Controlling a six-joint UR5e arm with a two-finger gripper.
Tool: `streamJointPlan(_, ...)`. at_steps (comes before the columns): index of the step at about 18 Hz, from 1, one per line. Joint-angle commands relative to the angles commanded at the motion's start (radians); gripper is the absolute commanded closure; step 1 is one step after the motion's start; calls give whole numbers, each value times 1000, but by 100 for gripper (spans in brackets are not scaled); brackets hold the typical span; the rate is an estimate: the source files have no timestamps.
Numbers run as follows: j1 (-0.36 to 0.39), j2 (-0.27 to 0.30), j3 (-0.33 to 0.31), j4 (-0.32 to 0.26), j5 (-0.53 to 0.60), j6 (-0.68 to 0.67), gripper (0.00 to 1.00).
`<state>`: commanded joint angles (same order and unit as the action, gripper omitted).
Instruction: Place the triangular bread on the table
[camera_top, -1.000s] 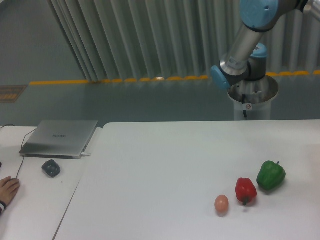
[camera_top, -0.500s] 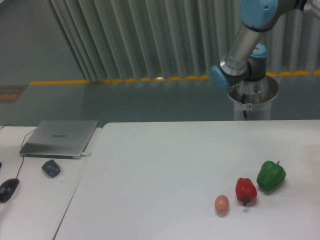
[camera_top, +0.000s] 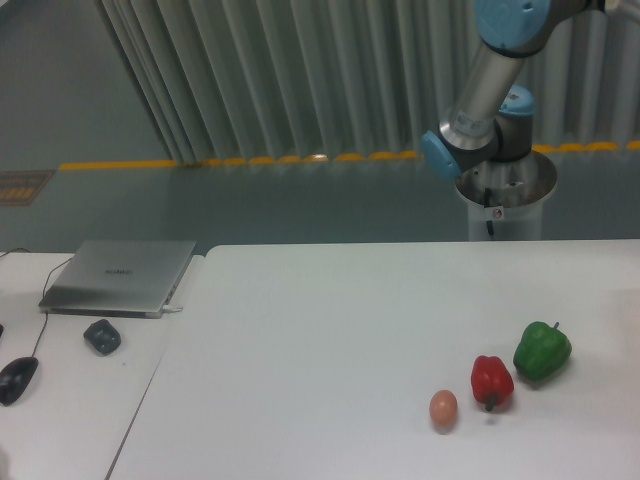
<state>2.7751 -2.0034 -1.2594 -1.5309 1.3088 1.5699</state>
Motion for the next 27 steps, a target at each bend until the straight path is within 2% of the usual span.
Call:
streamJointPlan(4,-72,6,-11,31,-36,-161,96)
streamJointPlan(12,-238,15,-109,254,-31,-505,92)
streamJointPlan(13,-256,14,-129,296,-28,-530,89)
streamJointPlan(15,-278,14,-176,386,10,-592,88)
streamJointPlan(16,-293,14,-192,406,44,-599,88)
streamJointPlan(20,-345,-6,-218,410,188,-597,87)
streamJointPlan(23,-351,-12,-225,411,195,-600,83)
streamJointPlan(25,-351,-17,-233,411,196,-600,76)
streamJointPlan(27,-351,-26,-233,411,196,-604,63)
